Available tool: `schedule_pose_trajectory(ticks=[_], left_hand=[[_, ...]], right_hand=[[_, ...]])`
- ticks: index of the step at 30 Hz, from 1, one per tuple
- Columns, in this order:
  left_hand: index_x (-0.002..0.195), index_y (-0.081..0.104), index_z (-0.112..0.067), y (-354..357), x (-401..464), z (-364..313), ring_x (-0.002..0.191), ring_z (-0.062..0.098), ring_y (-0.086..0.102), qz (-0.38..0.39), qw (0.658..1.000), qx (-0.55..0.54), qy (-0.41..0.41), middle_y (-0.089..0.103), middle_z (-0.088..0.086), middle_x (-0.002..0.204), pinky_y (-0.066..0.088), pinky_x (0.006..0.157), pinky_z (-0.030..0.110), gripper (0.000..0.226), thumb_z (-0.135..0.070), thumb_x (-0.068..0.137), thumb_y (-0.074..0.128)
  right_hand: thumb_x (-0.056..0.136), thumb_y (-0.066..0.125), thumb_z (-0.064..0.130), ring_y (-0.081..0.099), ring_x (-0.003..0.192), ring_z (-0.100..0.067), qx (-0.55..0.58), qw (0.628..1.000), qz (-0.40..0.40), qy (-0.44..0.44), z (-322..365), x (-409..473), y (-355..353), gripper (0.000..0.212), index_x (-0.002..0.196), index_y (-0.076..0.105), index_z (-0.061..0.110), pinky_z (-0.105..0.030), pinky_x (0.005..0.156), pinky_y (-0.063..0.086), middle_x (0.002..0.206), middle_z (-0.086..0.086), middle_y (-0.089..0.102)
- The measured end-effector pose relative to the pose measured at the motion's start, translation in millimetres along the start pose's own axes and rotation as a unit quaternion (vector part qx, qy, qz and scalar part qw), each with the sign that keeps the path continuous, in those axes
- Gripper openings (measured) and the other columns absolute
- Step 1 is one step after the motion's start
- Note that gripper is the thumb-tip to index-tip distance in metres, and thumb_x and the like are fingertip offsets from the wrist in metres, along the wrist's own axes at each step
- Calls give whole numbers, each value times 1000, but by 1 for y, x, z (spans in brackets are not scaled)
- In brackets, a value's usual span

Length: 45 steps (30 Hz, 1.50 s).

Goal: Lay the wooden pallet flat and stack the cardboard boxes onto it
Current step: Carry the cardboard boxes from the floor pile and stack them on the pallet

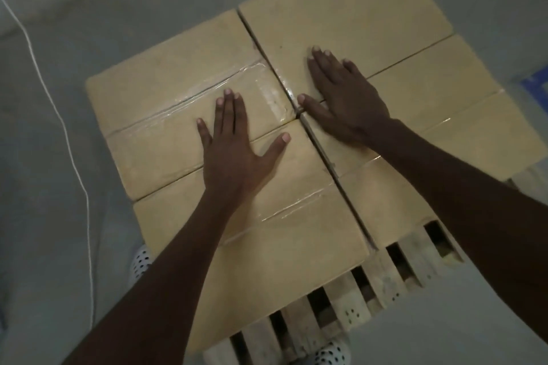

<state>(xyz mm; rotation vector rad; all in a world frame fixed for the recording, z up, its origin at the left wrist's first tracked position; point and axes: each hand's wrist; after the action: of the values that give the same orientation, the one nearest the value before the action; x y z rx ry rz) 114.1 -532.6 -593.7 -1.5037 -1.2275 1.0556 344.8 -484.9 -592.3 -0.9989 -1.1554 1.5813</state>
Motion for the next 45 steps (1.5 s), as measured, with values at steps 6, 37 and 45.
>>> schedule_pose_trajectory(ticks=[6, 37, 45], left_hand=[[156, -1, -13, -4, 12, 0, 151, 17, -8, 25, 1000, 4, -8, -9, 3, 165, 0, 120, 56, 103, -82, 84, 27], [156, 17, -13, -11, 118, -5, 151, 17, 13, 96, 859, 50, 500, 14, 4, 164, 10, 120, 45, 64, -47, 102, 23], [156, 12, -12, -7, 113, -1, 151, 16, 6, 91, 864, 47, 492, 8, 4, 165, 6, 121, 43, 72, -56, 100, 21]], right_hand=[[99, 20, 58, 7, 152, -18, 9, 1000, -7, -4, 1, 10, -1, 75, 157, 12, 11, -39, 123, 8, 165, -5, 8], [92, 28, 75, 3, 152, -27, 13, 910, -91, 404, 121, -80, 37, 99, 156, 8, 2, -45, 123, 10, 164, -16, 4], [93, 27, 74, 0, 153, -25, 19, 903, -102, 417, 137, -80, 39, 97, 156, 7, 3, -44, 123, 7, 165, -15, 1]])
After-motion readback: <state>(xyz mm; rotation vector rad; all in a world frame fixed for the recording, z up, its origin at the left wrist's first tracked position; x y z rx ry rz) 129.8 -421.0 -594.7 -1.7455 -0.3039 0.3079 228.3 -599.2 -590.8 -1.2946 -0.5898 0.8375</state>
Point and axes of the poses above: each hand's wrist, its own x-axis towards the middle knuckle, its own y-axis out of the palm, z = x × y
